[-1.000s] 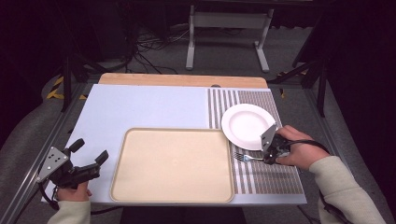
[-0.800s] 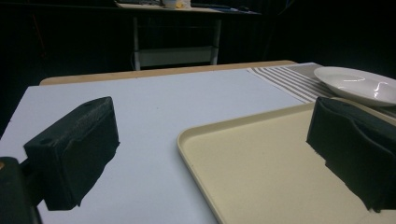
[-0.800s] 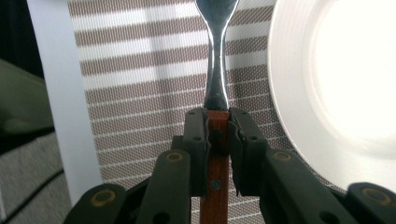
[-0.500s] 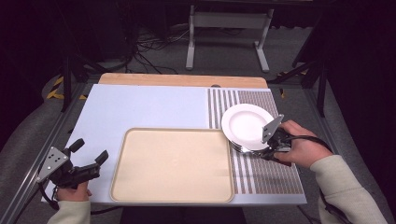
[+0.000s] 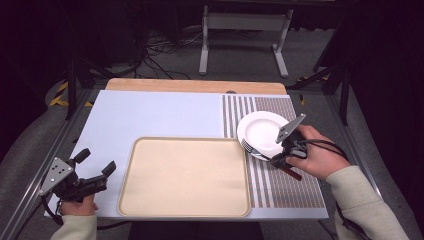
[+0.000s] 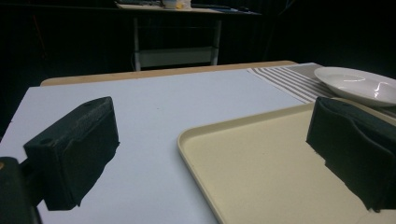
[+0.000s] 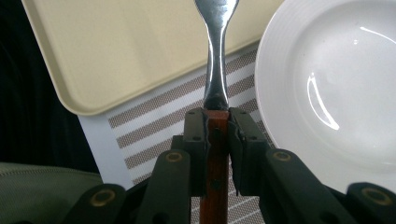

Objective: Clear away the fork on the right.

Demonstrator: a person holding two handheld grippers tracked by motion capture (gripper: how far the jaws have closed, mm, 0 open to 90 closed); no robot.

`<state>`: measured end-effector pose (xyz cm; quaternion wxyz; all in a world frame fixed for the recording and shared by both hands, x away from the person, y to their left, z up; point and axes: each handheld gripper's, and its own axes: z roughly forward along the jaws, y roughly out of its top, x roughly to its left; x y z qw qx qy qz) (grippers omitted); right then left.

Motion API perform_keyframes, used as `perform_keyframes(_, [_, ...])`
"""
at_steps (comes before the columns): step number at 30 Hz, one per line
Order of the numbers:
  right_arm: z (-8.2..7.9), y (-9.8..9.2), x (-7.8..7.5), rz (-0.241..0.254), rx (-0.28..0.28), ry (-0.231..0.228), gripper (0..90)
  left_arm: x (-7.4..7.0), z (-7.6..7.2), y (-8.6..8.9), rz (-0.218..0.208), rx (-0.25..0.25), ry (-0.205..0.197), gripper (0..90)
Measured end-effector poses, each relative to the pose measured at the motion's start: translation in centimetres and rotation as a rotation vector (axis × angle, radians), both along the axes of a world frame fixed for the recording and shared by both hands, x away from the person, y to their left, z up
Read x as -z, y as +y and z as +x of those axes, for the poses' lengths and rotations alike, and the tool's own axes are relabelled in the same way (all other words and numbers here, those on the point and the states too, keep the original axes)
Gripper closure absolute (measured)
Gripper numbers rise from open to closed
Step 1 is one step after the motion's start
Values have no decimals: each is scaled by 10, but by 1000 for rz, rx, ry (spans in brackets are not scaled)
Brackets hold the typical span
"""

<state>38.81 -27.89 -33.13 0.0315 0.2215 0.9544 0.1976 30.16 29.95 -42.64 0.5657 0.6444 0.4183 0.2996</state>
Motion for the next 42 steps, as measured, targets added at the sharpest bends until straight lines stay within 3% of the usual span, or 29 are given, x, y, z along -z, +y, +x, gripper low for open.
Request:
perform_keyframes(5, [-1,5,-4,65,69,47,780,0,0,0,-2,-1,0,27])
perform_keyframes(10, [-4,11,-7,82,118,51,780,0,0,0,-2,-1,0,28])
perform_keyframes(15, [-5,18,-10,144,223,121,779,0,0,0,-1,-1,0,28])
perform_keyframes(34, [-1,35,-12,166,399,177,779,0,0,0,-1,-2,0,29])
perform_keyframes(42, [2,43,-7,164,439,184,779,0,0,0,0,-1,1,29])
